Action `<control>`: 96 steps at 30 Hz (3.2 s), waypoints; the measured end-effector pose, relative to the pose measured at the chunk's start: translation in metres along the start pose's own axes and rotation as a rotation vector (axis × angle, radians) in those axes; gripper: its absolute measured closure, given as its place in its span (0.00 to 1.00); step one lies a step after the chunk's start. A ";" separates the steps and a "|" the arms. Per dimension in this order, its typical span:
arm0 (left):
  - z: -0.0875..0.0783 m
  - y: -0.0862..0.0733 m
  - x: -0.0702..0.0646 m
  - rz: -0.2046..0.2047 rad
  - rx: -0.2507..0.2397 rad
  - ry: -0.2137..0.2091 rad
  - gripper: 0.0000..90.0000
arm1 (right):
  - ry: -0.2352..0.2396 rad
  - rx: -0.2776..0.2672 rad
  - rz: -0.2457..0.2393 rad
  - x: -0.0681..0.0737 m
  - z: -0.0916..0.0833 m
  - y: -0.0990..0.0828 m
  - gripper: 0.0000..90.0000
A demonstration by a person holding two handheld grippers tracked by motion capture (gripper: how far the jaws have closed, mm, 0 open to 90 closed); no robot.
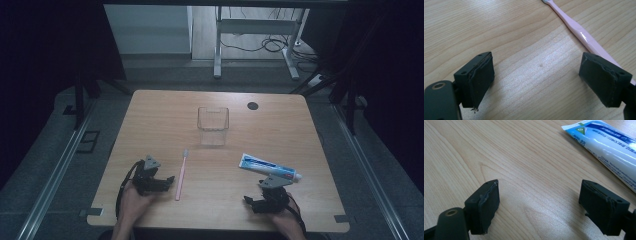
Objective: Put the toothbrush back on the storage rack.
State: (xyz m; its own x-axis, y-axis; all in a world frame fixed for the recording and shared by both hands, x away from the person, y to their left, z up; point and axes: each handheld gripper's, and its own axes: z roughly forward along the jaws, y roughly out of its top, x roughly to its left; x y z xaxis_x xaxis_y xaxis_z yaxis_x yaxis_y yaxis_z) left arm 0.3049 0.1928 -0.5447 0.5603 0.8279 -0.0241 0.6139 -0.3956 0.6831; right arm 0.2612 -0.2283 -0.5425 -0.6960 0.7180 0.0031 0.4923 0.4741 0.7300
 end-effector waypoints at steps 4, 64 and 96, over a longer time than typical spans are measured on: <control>0.001 0.001 0.000 -0.012 -0.001 0.010 0.15 | 0.000 0.000 0.000 0.000 0.000 0.000 0.19; -0.021 0.018 -0.043 0.084 -0.016 -0.179 0.95 | 0.002 -0.001 0.000 0.000 0.000 0.000 0.19; -0.006 0.012 -0.049 0.092 0.051 -0.192 0.99 | 0.004 0.000 -0.005 0.000 0.000 0.000 0.19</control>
State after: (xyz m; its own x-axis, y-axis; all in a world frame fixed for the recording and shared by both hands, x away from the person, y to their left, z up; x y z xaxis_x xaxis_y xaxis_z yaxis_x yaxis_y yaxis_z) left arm 0.2818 0.1501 -0.5311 0.7079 0.6983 -0.1055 0.5801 -0.4898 0.6508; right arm 0.2613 -0.2284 -0.5425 -0.7004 0.7138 0.0022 0.4888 0.4773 0.7303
